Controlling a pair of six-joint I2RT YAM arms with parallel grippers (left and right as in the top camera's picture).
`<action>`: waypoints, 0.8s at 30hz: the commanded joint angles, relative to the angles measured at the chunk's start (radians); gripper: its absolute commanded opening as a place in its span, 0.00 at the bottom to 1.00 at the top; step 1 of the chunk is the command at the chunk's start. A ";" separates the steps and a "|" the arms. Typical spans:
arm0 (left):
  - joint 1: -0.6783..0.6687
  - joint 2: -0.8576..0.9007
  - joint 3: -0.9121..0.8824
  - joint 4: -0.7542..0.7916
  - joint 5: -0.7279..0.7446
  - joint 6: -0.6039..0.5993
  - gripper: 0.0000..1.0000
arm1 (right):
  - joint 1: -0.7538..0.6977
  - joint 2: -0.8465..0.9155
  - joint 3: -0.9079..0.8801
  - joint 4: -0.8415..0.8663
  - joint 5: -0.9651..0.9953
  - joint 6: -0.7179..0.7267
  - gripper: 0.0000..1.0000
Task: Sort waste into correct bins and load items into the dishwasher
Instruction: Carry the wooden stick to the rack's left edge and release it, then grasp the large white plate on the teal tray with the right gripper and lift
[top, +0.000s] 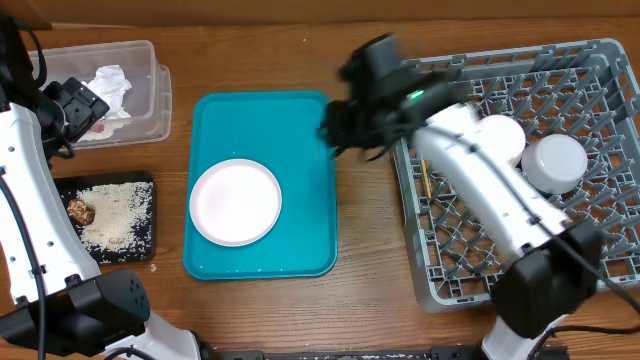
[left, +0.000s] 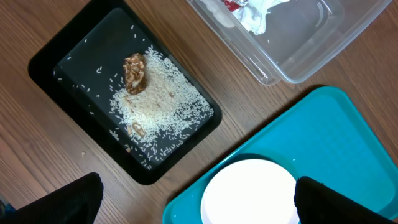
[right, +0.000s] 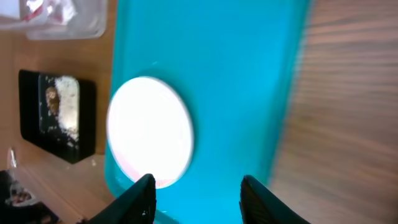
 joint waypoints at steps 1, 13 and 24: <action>-0.002 0.009 -0.003 -0.002 0.002 -0.017 1.00 | 0.114 0.060 0.000 0.022 0.192 0.240 0.46; -0.002 0.009 -0.003 -0.002 0.002 -0.017 1.00 | 0.281 0.322 -0.001 0.043 0.271 0.340 0.45; -0.002 0.009 -0.003 -0.002 0.002 -0.017 1.00 | 0.283 0.369 -0.001 0.076 0.206 0.344 0.40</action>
